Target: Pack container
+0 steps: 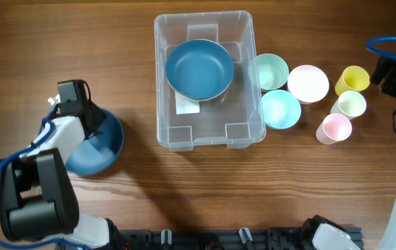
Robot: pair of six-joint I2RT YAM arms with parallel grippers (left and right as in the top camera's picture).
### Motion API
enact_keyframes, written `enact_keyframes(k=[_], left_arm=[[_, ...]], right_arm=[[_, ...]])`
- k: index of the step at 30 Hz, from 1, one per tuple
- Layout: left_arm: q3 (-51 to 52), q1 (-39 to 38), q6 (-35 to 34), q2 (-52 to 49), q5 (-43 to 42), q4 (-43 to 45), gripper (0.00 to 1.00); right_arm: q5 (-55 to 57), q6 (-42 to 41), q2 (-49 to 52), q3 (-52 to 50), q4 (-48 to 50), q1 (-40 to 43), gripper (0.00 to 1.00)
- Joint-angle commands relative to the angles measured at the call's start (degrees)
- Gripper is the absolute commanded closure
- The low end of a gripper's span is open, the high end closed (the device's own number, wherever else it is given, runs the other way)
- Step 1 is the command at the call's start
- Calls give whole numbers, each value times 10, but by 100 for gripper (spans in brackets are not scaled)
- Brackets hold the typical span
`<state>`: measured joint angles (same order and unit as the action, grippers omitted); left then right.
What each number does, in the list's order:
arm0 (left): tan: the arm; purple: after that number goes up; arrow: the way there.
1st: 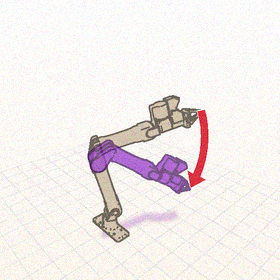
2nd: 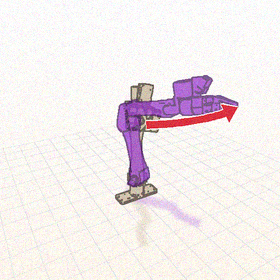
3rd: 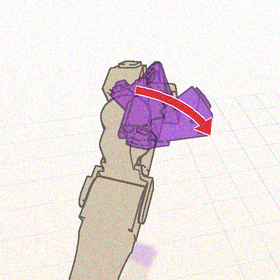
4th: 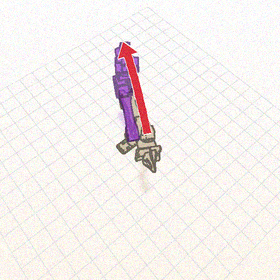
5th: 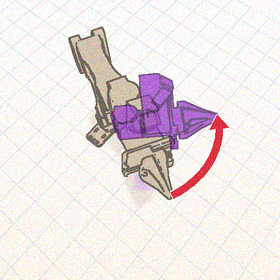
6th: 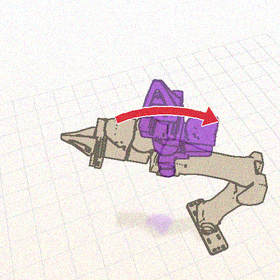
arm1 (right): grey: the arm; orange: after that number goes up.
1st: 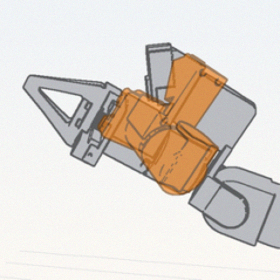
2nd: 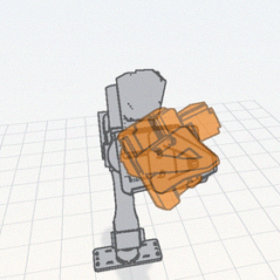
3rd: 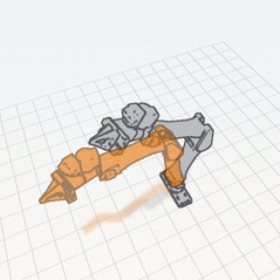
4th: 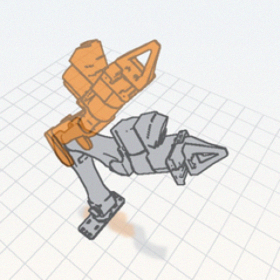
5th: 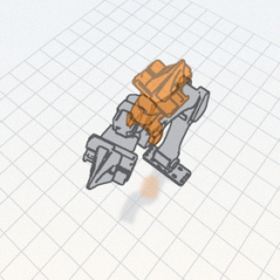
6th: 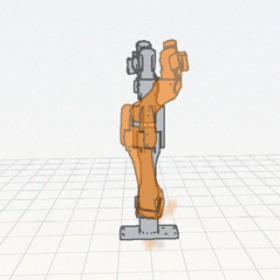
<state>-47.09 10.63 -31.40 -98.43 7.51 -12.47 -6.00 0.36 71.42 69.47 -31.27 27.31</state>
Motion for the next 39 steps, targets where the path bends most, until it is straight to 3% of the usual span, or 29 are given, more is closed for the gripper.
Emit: enact_keyframes(k=[1,6,12,16,22,28,34,36,39], left_arm=[[7,5,-3,-48,0,62,90],[7,5,60,-51,5,198,90],[6,5,179,-51,40,386,83],[-10,5,190,-43,45,408,80],[-17,5,189,41,46,247,67],[-17,6,107,209,83,31,55],[-17,33,63,347,97,-122,42],[-17,51,63,359,89,-153,36],[-17,104,70,349,0,-188,32]], right_arm=[[-5,7,5,10,1,-1,0],[-5,7,5,10,1,-1,0],[-5,7,5,10,1,-1,0],[-5,7,5,10,1,-1,0],[-5,7,5,10,1,-1,0],[-5,7,5,10,1,-1,0],[-5,7,5,10,1,-1,0],[-5,7,5,10,1,-1,0],[-5,7,5,10,1,-1,0]])
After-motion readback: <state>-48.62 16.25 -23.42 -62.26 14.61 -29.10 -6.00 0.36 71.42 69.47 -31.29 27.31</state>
